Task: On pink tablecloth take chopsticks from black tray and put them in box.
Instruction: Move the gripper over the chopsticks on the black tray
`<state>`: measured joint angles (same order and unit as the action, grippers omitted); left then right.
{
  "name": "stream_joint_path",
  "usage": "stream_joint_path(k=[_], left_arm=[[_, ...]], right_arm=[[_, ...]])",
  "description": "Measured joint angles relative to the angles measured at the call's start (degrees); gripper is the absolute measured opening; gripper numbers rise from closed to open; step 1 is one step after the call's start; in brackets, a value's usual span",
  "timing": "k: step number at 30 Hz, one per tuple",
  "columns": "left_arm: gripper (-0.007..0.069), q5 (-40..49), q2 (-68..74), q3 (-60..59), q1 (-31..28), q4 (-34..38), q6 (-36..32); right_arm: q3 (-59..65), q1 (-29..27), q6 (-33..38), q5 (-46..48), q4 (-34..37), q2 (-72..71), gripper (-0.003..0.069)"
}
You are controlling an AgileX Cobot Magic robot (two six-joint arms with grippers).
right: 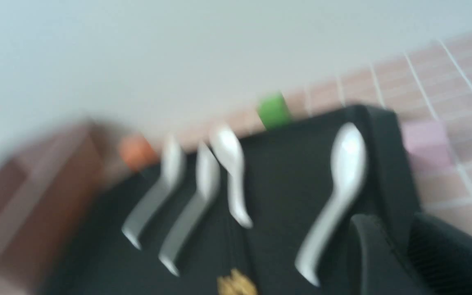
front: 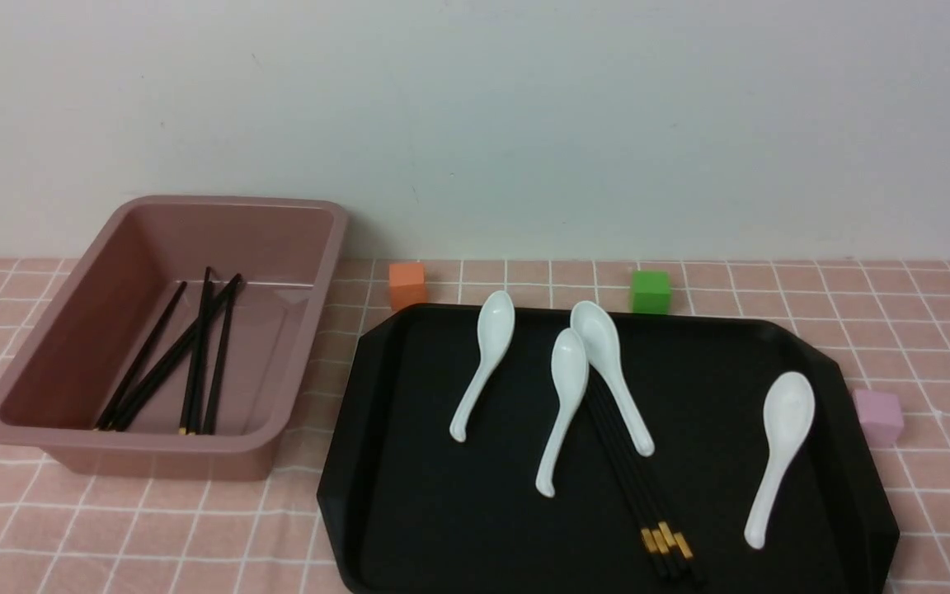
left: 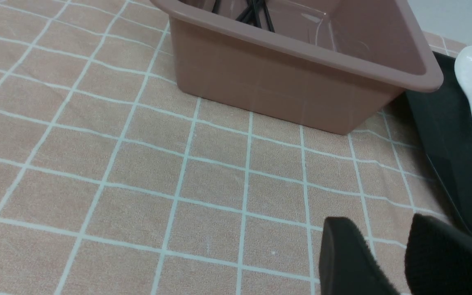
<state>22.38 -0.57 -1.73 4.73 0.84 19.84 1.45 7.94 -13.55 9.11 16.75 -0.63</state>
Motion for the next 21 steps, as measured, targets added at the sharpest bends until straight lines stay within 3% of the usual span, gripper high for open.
stream_joint_path(k=[5, 8, 11, 16, 21], left_arm=[[0.0239, 0.0, 0.0, 0.0, 0.0, 0.0, 0.0], [0.0239, 0.0, 0.0, 0.0, 0.0, 0.0, 0.0], [0.0239, 0.0, 0.0, 0.0, 0.0, 0.0, 0.0], [0.0239, 0.0, 0.0, 0.0, 0.0, 0.0, 0.0], [0.0239, 0.0, 0.0, 0.0, 0.0, 0.0, 0.0]], right_arm=[[0.0, 0.0, -1.9, -4.4, 5.7, 0.0, 0.0160], [-3.1, 0.0, -2.8, 0.0, 9.1, 0.5, 0.0160], [-12.1, 0.0, -0.2, 10.2, 8.9, 6.3, 0.0133], [-29.8, 0.0, 10.3, 33.2, 4.5, 25.1, 0.0054], [-40.4, 0.0, 15.0, 47.2, 0.3, 44.5, 0.0004]])
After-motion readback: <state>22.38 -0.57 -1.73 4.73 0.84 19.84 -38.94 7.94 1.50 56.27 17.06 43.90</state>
